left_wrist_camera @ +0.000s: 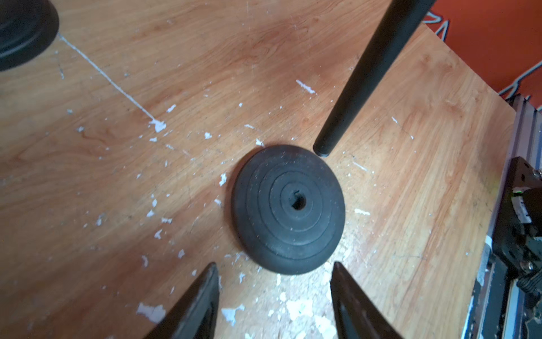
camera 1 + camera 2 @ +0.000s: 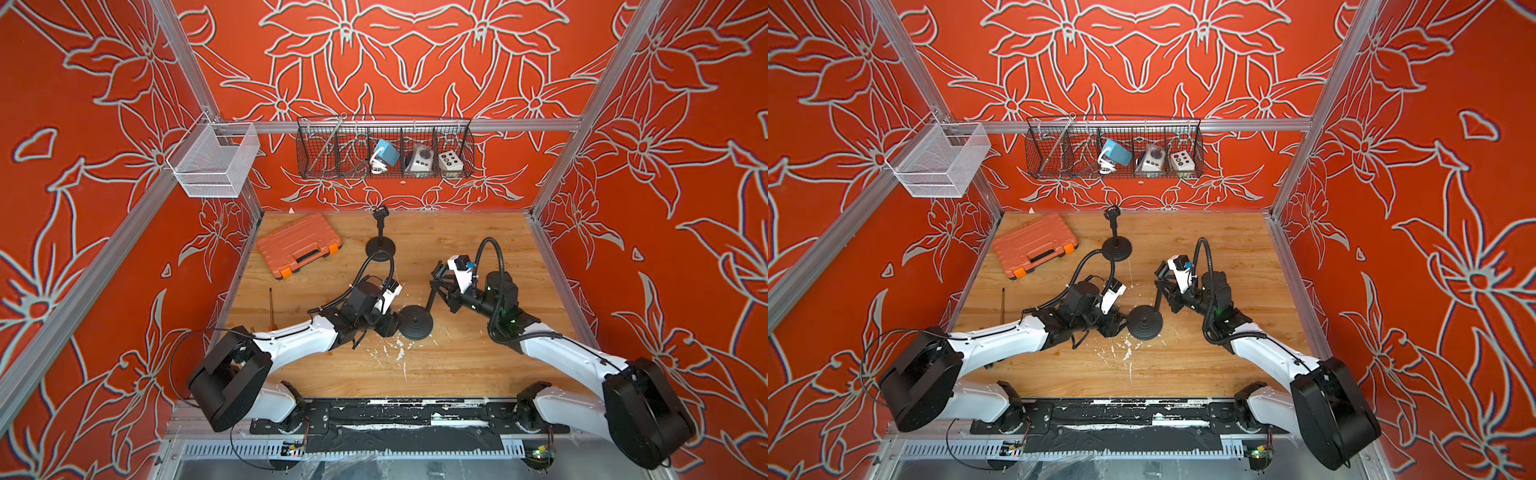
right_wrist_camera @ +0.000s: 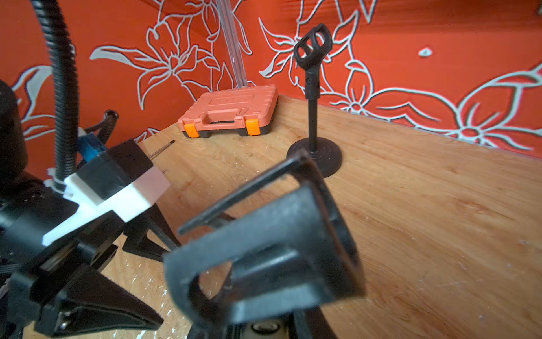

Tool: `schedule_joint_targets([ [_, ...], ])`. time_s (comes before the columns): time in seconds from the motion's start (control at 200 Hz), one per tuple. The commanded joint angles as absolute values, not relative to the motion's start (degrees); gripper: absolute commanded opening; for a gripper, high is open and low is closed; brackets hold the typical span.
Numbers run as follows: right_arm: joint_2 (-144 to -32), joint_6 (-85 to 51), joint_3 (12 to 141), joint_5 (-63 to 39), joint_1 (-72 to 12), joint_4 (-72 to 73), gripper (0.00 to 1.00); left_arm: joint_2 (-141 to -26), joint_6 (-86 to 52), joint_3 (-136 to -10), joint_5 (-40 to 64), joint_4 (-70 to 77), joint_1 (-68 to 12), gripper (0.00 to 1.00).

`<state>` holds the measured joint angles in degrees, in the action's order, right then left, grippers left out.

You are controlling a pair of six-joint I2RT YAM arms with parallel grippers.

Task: Assemble a microphone stand
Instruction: Move the microphone stand base to the center of the board.

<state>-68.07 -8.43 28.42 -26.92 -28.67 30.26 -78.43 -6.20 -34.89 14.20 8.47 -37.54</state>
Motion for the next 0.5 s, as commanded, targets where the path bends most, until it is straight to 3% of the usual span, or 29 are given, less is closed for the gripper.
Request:
schedule_joint_targets([
  [0.0,-69.12,-7.74,28.54,-27.34,-30.12,34.60,0.00,-76.06,-5.62,-32.90,17.84,13.94,-35.85,0.59],
  [0.495,-73.90,-8.15,28.82,-27.43,-34.28,37.35,0.00,-74.65,-5.36,-30.89,18.13,17.76,-34.45,0.59],
])
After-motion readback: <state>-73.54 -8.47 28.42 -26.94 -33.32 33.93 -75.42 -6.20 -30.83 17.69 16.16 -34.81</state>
